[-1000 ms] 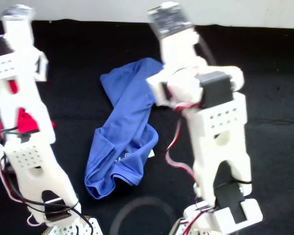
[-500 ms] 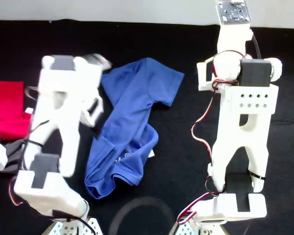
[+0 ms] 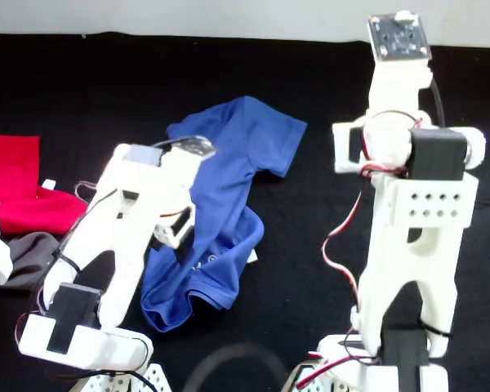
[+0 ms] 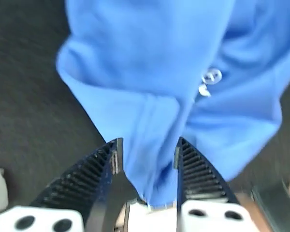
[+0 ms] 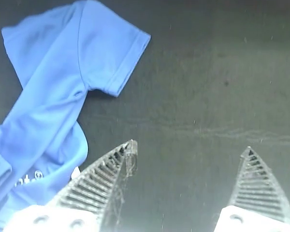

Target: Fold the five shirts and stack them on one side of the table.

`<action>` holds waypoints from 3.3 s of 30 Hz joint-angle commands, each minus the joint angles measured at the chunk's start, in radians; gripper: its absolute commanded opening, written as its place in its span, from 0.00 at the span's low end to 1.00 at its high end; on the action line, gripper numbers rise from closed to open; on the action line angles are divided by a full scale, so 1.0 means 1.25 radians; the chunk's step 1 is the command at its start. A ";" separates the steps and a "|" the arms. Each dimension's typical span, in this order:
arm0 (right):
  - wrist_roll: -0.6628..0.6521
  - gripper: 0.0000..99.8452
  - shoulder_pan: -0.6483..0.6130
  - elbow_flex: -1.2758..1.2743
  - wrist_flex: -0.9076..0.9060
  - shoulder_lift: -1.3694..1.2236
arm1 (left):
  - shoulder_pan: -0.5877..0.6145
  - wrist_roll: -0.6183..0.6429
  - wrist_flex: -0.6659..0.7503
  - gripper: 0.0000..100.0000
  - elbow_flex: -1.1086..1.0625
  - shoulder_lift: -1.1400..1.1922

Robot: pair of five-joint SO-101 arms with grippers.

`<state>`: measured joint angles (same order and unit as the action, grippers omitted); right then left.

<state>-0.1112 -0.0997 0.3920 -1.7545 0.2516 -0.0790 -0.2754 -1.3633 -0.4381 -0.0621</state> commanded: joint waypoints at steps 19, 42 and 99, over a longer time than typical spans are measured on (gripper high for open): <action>0.002 0.32 0.013 -0.062 -0.004 0.040 | -0.020 0.142 0.109 0.18 0.030 0.133; 0.006 0.32 0.002 -0.118 0.134 -0.074 | 0.276 -0.020 -0.133 0.01 0.181 -0.258; 0.005 0.01 -0.090 1.100 -0.003 -1.121 | 0.333 -0.041 -0.026 0.01 0.208 -0.150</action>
<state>-0.1097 -0.2378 1.6410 -1.6640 -1.2766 0.3491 -0.3214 -1.4584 -0.2202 -0.2463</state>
